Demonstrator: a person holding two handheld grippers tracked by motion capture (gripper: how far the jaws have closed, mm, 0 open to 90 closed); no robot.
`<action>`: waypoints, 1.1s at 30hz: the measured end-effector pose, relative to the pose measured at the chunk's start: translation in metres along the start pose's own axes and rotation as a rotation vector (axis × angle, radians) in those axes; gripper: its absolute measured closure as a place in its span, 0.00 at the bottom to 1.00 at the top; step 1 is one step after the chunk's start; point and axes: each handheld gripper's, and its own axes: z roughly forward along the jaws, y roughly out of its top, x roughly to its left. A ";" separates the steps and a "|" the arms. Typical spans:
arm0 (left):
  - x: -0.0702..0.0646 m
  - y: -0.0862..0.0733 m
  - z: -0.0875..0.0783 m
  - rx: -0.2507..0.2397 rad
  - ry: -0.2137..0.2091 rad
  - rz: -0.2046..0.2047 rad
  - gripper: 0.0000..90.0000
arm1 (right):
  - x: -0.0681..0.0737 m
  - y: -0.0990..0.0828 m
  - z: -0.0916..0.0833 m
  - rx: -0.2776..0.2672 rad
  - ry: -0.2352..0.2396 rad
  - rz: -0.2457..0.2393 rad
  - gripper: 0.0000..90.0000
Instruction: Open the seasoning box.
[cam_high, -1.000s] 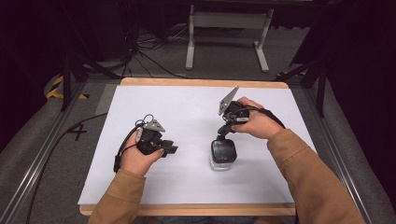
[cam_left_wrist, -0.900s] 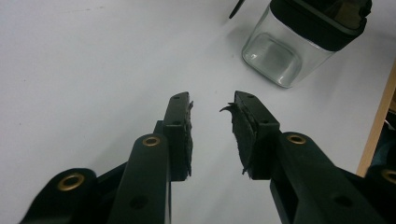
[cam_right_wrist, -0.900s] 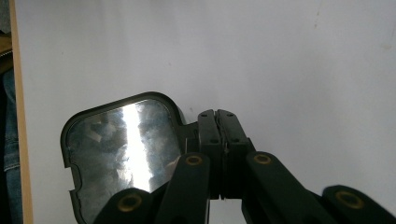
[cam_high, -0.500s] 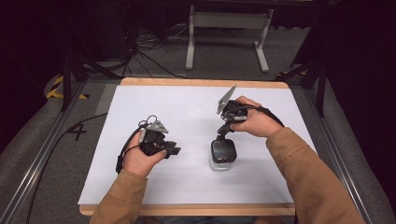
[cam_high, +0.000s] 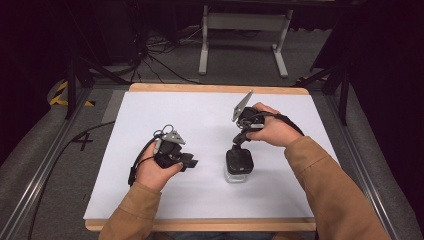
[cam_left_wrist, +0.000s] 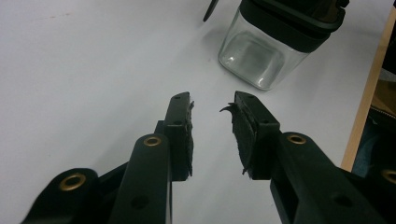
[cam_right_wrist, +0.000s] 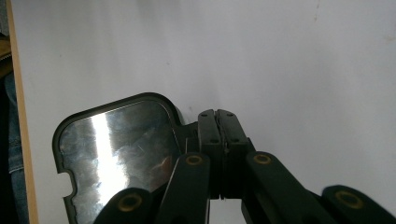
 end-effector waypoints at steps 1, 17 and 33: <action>-0.001 0.001 0.001 -0.001 -0.002 0.001 0.76 | 0.000 0.000 0.000 0.001 -0.002 -0.001 1.00; -0.043 0.029 0.038 -0.067 -0.155 0.118 0.93 | -0.001 0.000 0.003 -0.004 -0.022 0.004 1.00; -0.052 0.039 0.052 -0.131 -0.177 0.129 0.95 | 0.001 -0.007 -0.004 -0.113 -0.029 0.024 1.00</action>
